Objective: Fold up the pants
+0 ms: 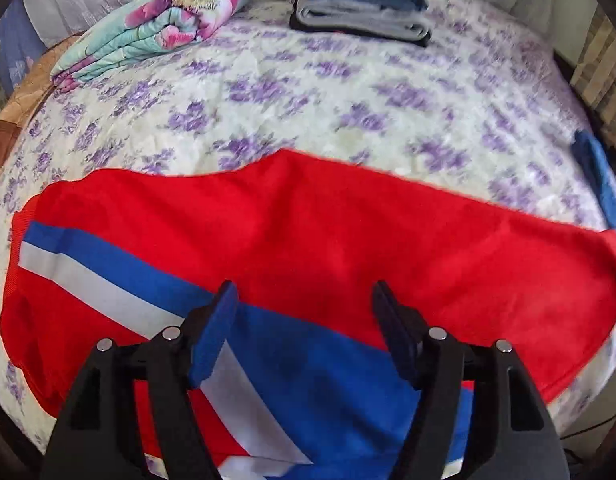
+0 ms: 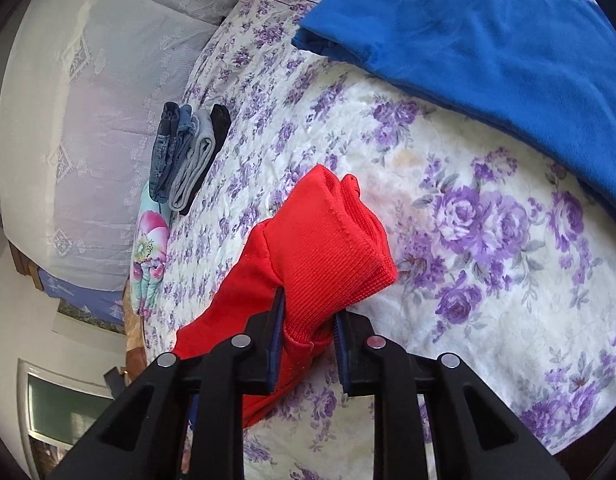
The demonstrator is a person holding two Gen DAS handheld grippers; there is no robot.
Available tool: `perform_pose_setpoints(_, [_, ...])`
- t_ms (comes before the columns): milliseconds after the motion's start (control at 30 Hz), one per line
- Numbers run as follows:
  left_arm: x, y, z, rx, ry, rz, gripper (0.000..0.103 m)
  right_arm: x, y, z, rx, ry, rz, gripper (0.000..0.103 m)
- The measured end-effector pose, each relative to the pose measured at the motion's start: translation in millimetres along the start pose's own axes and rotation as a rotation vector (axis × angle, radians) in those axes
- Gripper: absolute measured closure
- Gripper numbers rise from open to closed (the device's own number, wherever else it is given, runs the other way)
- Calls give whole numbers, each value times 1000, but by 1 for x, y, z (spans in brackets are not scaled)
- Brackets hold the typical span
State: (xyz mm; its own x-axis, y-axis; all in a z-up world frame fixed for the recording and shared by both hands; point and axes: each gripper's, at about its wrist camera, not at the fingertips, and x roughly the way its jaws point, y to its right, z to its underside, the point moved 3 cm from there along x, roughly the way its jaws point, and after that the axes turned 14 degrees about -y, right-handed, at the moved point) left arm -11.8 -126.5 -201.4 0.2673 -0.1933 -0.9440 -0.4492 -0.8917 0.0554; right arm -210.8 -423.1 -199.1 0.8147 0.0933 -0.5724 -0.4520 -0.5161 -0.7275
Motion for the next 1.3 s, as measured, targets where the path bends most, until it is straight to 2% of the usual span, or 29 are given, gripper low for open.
perform_pose_setpoints(67, [-12, 9, 2, 55, 44, -13, 30, -5, -19, 1, -76, 26, 67, 82])
perform_pose_setpoints(100, [-8, 15, 5, 100, 27, -50, 23, -7, -30, 2, -118, 40, 97, 82])
perform_pose_setpoints(200, [26, 13, 19, 146, -87, -129, 19, -12, -69, 3, -243, 80, 156, 82])
perform_pose_setpoints(233, [22, 7, 23, 127, -63, -103, 20, -12, -81, 4, -278, 90, 171, 82])
perform_pose_setpoints(300, [6, -8, 21, 73, -46, -67, 21, -10, -110, 6, -363, 101, 199, 83])
perform_pose_setpoints(367, [-17, -32, 18, 3, 19, -52, 21, -2, -140, 12, -451, 100, 223, 83])
perform_pose_setpoints(533, [-61, -121, 26, -269, 93, 42, 22, 39, -215, 38, -700, 60, 283, 83])
perform_pose_setpoints(667, [-84, -179, 56, -420, 130, 32, 22, 96, -267, 76, -908, -9, 343, 83])
perform_pose_setpoints(800, [-87, -218, 81, -509, 109, 49, 22, 161, -295, 127, -1164, -76, 455, 83])
perform_pose_setpoints(967, [-74, -239, 97, -571, 61, 113, 22, 225, -291, 189, -1452, -187, 595, 83])
perform_pose_setpoints(1000, [-71, -240, 96, -573, 51, 129, 22, 230, -289, 196, -1476, -204, 598, 82])
perform_pose_setpoints(1067, [-65, -239, 95, -567, 39, 148, 22, 230, -287, 205, -1487, -270, 566, 64])
perform_pose_setpoints(1100, [-63, -239, 93, -562, 36, 156, 22, 227, -288, 207, -1486, -284, 545, 62])
perform_pose_setpoints(1200, [-58, -238, 86, -553, 33, 188, 22, 204, -298, 205, -1441, -286, 460, 64])
perform_pose_setpoints(1300, [-54, -237, 78, -542, 33, 220, 22, 168, -310, 184, -1304, -231, 321, 64])
